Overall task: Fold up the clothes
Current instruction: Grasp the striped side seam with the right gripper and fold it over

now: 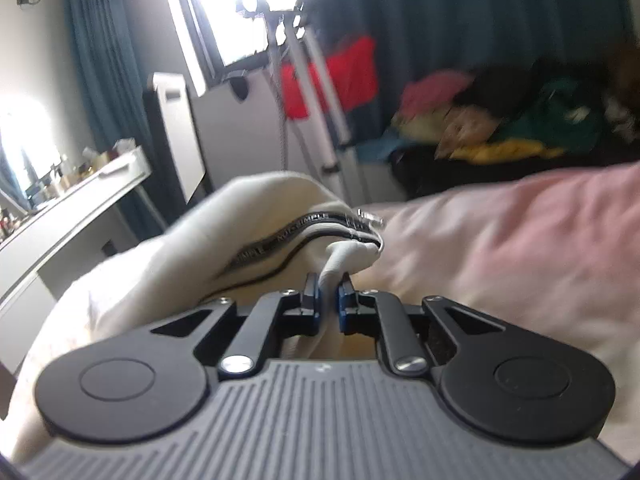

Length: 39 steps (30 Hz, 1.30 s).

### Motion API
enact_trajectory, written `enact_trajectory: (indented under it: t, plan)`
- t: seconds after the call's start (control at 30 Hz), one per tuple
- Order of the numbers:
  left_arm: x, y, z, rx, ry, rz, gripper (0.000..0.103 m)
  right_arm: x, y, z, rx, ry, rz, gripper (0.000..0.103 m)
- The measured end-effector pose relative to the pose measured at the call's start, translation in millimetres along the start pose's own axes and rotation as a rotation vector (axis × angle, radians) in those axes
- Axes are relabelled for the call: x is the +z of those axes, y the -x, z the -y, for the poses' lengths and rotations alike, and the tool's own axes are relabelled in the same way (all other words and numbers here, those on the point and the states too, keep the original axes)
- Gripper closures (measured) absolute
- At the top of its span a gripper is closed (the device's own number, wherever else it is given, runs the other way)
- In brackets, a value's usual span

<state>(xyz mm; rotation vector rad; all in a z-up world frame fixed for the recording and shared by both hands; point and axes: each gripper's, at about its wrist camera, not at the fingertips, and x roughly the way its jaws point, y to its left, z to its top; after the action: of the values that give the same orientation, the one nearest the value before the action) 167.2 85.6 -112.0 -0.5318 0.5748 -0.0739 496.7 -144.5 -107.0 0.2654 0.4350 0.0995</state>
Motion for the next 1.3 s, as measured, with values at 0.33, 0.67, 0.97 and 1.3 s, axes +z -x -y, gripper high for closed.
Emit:
enact_trajectory:
  t: [0.33,0.67,0.97,1.3]
  plan:
    - [-9.5,7.9,21.3,0.024,-0.077,0.028,0.0,70.5,144.2,119.0,-0.268,0.147,0.055,0.092]
    - [-15.4,4.3,37.4,0.043,-0.129,0.008,0.0,114.3,228.6,240.2,-0.517,0.13,0.056,0.092]
    - [-15.1,-6.3,33.3,0.078,-0.117,-0.003,0.0,111.2,196.4,249.9,-0.514,0.03,0.014,0.091]
    - [-20.3,-4.7,33.8,0.04,-0.125,-0.026,0.0,40.2,189.1,266.0,-0.481,-0.142,-0.002,0.019]
